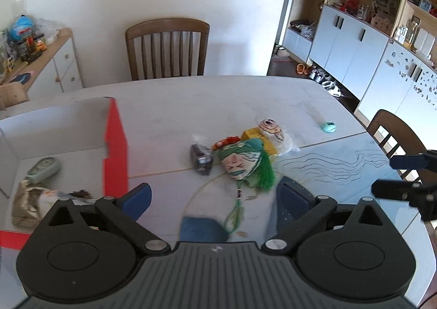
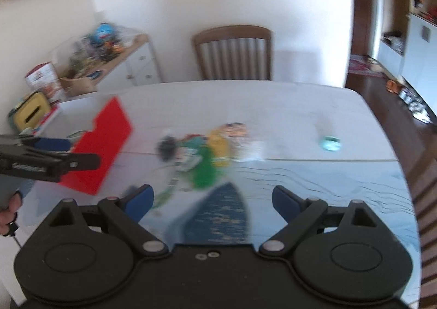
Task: Organize objects
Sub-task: 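Move both grippers back toward the remaining items on the table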
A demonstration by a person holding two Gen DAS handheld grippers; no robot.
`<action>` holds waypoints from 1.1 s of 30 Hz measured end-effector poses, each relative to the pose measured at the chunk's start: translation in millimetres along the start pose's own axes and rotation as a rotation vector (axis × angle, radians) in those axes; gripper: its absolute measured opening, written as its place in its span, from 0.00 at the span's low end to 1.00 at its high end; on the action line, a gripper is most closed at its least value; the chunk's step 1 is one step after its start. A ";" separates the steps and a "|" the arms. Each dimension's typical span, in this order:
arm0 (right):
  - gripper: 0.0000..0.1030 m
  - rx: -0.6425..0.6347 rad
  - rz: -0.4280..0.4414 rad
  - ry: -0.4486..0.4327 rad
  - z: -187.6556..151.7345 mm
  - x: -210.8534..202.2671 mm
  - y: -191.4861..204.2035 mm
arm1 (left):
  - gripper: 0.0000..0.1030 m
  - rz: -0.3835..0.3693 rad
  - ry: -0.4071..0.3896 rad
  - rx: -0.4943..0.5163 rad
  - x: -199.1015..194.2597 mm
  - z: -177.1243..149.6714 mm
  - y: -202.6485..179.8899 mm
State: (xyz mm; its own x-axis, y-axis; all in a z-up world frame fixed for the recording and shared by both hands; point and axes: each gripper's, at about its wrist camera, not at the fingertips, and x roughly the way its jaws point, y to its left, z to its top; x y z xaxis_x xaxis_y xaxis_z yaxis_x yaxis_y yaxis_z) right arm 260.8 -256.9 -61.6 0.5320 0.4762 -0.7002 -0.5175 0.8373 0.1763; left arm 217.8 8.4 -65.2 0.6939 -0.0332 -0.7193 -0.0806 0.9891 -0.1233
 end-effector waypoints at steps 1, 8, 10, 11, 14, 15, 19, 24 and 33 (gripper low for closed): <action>0.90 0.015 -0.013 0.001 -1.1 0.7 -11.3 | 0.98 -0.002 0.007 -0.003 5.6 0.8 -3.7; 0.90 0.067 -0.085 0.011 -4.5 6.5 -70.7 | 0.98 0.032 0.007 -0.020 40.3 9.1 -15.2; 0.90 0.074 -0.100 0.010 -3.4 9.3 -83.8 | 0.98 0.054 0.015 -0.042 51.9 14.1 -12.5; 0.90 0.076 -0.107 0.010 -2.7 11.2 -89.7 | 0.98 0.070 0.017 -0.052 58.1 17.2 -11.0; 0.90 0.082 -0.126 0.008 3.0 19.2 -108.2 | 0.98 0.099 0.013 -0.064 72.8 25.2 -8.1; 0.90 0.083 -0.129 0.006 6.3 22.9 -113.6 | 0.98 0.106 0.012 -0.067 77.1 27.7 -7.1; 0.90 0.084 -0.143 0.004 16.9 41.1 -133.5 | 0.98 0.139 0.021 -0.078 97.5 34.7 -3.8; 0.90 0.071 -0.146 0.018 26.8 67.7 -145.9 | 0.98 0.178 0.047 -0.081 123.1 39.2 4.0; 0.86 0.047 -0.152 0.030 38.3 117.4 -153.7 | 0.98 0.253 0.086 -0.054 161.0 37.8 19.3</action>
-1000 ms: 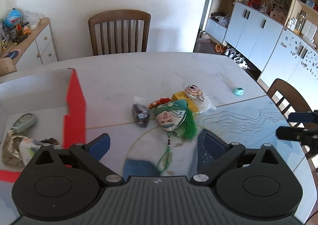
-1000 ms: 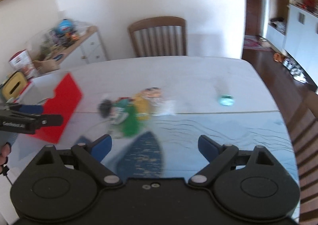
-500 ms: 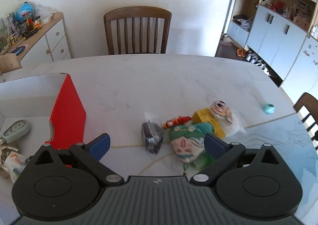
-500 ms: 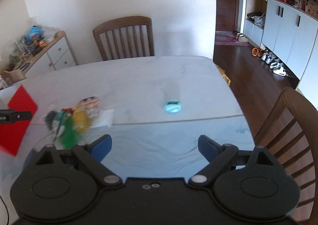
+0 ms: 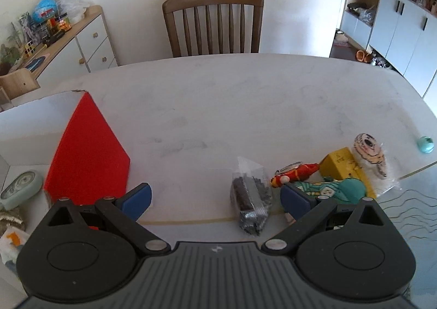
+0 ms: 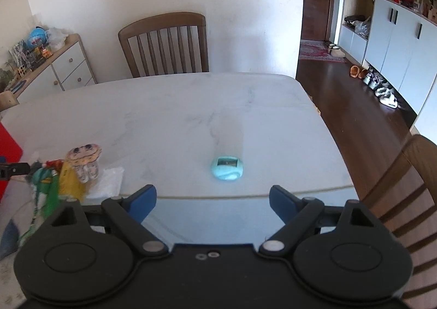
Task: Organize objects
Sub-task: 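Move both grippers back toward the remaining items on the table, then grasp the bag of dark items with the left gripper while the right gripper grasps the teal round object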
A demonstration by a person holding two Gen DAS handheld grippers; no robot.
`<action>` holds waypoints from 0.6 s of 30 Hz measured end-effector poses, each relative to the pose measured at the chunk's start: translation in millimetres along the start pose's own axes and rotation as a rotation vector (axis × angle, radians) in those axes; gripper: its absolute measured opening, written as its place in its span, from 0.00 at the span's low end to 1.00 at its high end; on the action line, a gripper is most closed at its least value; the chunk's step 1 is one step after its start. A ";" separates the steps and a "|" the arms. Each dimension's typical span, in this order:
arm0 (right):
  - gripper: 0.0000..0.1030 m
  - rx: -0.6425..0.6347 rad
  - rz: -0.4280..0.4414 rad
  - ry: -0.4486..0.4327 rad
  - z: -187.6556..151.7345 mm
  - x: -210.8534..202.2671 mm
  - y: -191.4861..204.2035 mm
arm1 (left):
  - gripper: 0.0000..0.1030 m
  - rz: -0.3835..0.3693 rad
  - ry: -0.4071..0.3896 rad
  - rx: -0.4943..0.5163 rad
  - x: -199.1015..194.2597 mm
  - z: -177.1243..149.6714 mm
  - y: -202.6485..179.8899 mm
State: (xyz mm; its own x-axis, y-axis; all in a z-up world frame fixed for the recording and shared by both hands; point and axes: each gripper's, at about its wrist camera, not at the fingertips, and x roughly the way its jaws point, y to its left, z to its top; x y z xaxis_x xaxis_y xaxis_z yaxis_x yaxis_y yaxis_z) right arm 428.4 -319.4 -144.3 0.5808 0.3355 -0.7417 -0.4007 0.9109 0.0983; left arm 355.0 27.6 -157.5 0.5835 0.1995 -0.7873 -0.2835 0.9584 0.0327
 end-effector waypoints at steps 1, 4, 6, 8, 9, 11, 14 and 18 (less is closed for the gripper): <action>0.85 -0.001 -0.006 0.000 1.2 5.3 -0.2 | 0.98 0.002 0.004 0.004 3.0 -0.3 -0.8; 0.81 0.016 -0.021 0.006 2.9 21.5 -4.7 | 0.98 0.013 0.011 0.007 10.1 -3.1 -1.8; 0.78 0.022 -0.028 0.014 3.6 30.5 -7.4 | 0.98 0.009 0.016 0.004 14.1 -4.4 -2.5; 0.76 0.020 -0.032 0.019 3.3 37.5 -9.4 | 0.98 0.010 0.019 0.013 17.4 -5.6 -5.0; 0.76 0.016 -0.035 0.021 2.8 40.8 -9.9 | 0.98 0.011 0.022 0.019 19.4 -5.6 -5.8; 0.74 0.014 -0.039 0.027 1.7 46.7 -11.0 | 0.97 0.007 0.029 0.025 22.7 -7.5 -7.6; 0.69 0.023 -0.042 0.036 1.9 54.4 -13.6 | 0.95 -0.001 0.029 0.022 25.4 -10.6 -8.9; 0.62 0.028 -0.035 0.037 5.7 60.6 -16.5 | 0.76 -0.018 0.034 0.044 26.4 -14.0 -12.6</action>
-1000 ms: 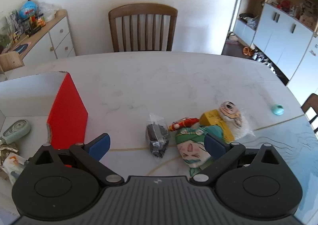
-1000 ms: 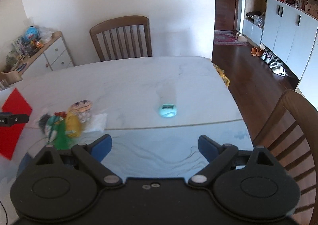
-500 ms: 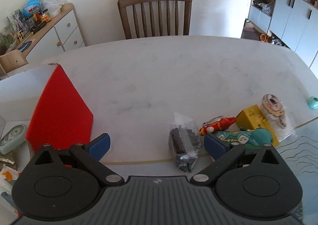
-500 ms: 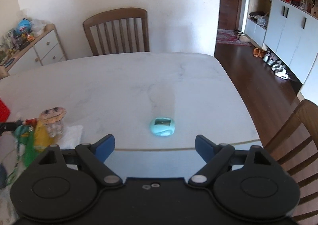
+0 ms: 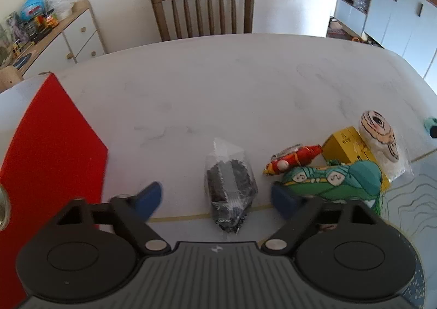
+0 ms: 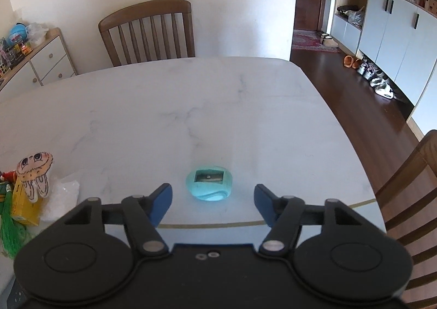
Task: Organize objects
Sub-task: 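Grasp the bag of dark items with the left gripper while the right gripper grasps the teal round object, then carry the dark-item bag and teal case over the box with both grippers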
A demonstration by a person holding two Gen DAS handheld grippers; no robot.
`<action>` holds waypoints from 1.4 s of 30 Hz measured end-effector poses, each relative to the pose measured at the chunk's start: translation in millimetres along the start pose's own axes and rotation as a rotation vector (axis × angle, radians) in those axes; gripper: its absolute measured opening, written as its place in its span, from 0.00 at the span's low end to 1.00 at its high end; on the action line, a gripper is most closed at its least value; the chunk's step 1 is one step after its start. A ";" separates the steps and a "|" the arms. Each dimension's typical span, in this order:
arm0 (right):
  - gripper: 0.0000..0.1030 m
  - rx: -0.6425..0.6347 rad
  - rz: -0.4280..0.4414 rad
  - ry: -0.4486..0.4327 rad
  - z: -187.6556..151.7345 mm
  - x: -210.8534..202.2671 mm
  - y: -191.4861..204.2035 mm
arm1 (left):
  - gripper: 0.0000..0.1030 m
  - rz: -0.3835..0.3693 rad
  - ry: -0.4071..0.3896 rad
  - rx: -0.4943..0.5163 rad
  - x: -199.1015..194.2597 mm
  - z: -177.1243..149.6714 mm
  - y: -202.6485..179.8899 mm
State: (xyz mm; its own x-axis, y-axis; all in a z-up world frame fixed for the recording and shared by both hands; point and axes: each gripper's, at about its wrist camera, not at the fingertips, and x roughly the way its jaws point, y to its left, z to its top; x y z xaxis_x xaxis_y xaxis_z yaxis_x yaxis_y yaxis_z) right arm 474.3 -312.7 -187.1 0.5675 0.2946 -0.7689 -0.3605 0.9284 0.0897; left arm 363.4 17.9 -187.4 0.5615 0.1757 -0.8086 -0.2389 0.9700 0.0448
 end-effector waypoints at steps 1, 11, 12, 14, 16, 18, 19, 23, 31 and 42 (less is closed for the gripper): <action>0.60 -0.003 -0.002 -0.002 0.2 0.9 0.6 | 0.69 -0.002 0.003 0.004 0.2 -1.1 -1.6; 0.42 -0.012 -0.009 -0.011 0.1 6.1 6.0 | 0.40 -0.033 -0.010 0.003 -4.6 -2.3 -4.4; 0.41 -0.011 -0.008 -0.011 0.3 5.7 5.7 | 0.39 -0.031 -0.011 -0.002 -5.5 -2.3 -3.9; 0.36 -0.011 -0.014 -0.012 0.6 6.2 6.5 | 0.33 -0.034 -0.014 -0.006 -7.7 -2.3 -3.7; 0.36 -0.004 -0.013 -0.013 0.4 6.0 6.1 | 0.33 -0.036 -0.013 -0.002 -9.4 -2.3 -4.5; 0.36 -0.007 -0.015 -0.016 0.0 4.7 5.2 | 0.28 -0.031 -0.010 0.012 -10.9 -2.5 -6.7; 0.36 -0.008 -0.015 -0.021 0.1 3.1 5.5 | 0.26 -0.033 -0.009 0.014 -11.6 -1.8 -6.6; 0.36 -0.019 -0.001 -0.029 0.3 -8.6 9.5 | 0.24 -0.047 -0.012 0.003 -18.4 -1.6 -5.2; 0.36 -0.050 0.055 -0.036 -8.2 -48.6 30.2 | 0.24 -0.067 -0.020 -0.012 -41.8 -2.4 -1.9; 0.36 -0.073 0.137 -0.076 -14.1 -123.3 69.0 | 0.24 -0.108 -0.050 -0.036 -99.2 -10.7 8.6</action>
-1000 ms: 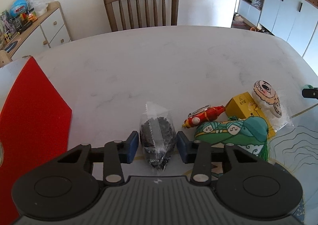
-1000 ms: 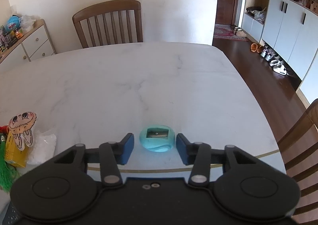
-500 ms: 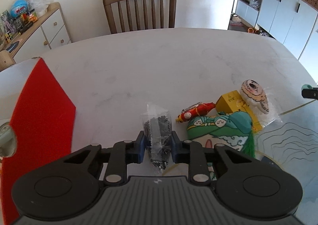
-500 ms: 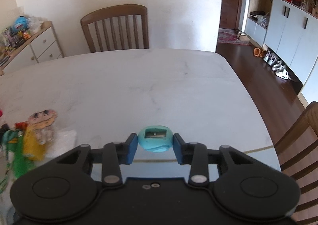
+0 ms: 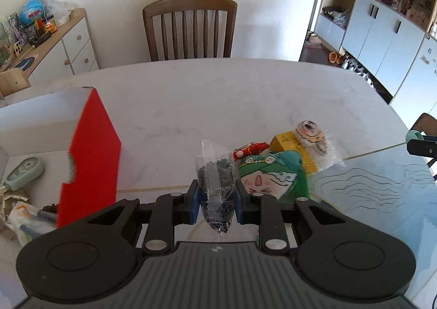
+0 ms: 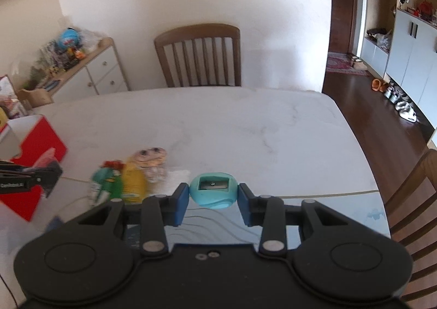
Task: Organize objects
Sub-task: 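Carry the dark-item bag and teal case over the box with both grippers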
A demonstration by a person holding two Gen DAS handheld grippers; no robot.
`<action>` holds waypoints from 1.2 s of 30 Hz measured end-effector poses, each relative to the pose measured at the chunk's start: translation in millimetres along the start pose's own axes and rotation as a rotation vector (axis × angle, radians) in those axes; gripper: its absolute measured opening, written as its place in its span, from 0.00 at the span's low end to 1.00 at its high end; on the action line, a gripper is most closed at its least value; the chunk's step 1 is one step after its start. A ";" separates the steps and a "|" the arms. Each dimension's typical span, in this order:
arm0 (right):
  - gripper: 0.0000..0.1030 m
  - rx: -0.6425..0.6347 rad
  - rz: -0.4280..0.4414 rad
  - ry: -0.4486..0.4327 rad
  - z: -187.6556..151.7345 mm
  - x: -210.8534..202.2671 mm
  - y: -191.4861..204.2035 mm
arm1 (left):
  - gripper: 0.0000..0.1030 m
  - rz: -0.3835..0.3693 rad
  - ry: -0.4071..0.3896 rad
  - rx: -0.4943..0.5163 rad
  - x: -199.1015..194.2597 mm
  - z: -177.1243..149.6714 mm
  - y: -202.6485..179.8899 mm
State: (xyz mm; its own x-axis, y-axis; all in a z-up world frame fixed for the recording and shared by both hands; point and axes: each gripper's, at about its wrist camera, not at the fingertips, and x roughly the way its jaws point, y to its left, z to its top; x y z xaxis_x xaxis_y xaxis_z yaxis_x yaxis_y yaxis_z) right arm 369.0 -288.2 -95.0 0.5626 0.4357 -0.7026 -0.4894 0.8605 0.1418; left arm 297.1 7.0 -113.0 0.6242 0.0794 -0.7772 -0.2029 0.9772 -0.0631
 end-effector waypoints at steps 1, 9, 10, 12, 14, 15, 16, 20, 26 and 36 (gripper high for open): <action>0.36 -0.001 0.003 -0.005 0.1 -6.2 4.9 | 0.24 -0.002 -0.004 -0.001 -6.5 -0.8 0.5; 0.36 -0.047 0.052 -0.036 1.4 -45.5 53.2 | 0.24 -0.045 -0.040 -0.008 -56.0 -6.6 4.9; 0.36 -0.056 0.060 -0.038 2.3 -48.8 61.3 | 0.24 -0.048 -0.044 -0.009 -61.9 -7.3 6.7; 0.36 -0.075 0.073 -0.041 4.0 -54.9 78.1 | 0.24 -0.063 -0.055 -0.012 -74.5 -9.7 11.5; 0.36 -0.097 0.089 -0.043 5.0 -60.1 96.4 | 0.24 -0.073 -0.064 -0.014 -85.4 -11.9 17.0; 0.36 -0.113 0.096 -0.046 6.3 -62.0 106.4 | 0.24 -0.078 -0.069 -0.014 -90.6 -13.1 20.4; 0.36 -0.132 0.104 -0.047 7.5 -63.7 118.3 | 0.24 -0.084 -0.075 -0.014 -96.6 -14.8 24.9; 0.36 -0.190 0.132 -0.052 10.4 -68.0 159.4 | 0.24 -0.097 -0.087 -0.031 -114.9 -19.6 44.6; 0.36 -0.269 0.170 -0.046 11.5 -62.3 228.7 | 0.24 -0.098 -0.091 -0.064 -131.9 -32.5 80.5; 0.36 -0.353 0.218 -0.039 15.4 -39.9 325.1 | 0.24 -0.080 -0.100 -0.099 -149.0 -48.9 146.8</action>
State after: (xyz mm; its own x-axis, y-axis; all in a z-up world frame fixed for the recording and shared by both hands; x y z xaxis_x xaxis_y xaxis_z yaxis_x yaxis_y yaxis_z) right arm 197.7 -21.8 -10.2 0.4418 0.6134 -0.6546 -0.7944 0.6066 0.0322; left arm 137.4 129.0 -37.0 0.7121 0.0265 -0.7016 -0.2202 0.9573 -0.1873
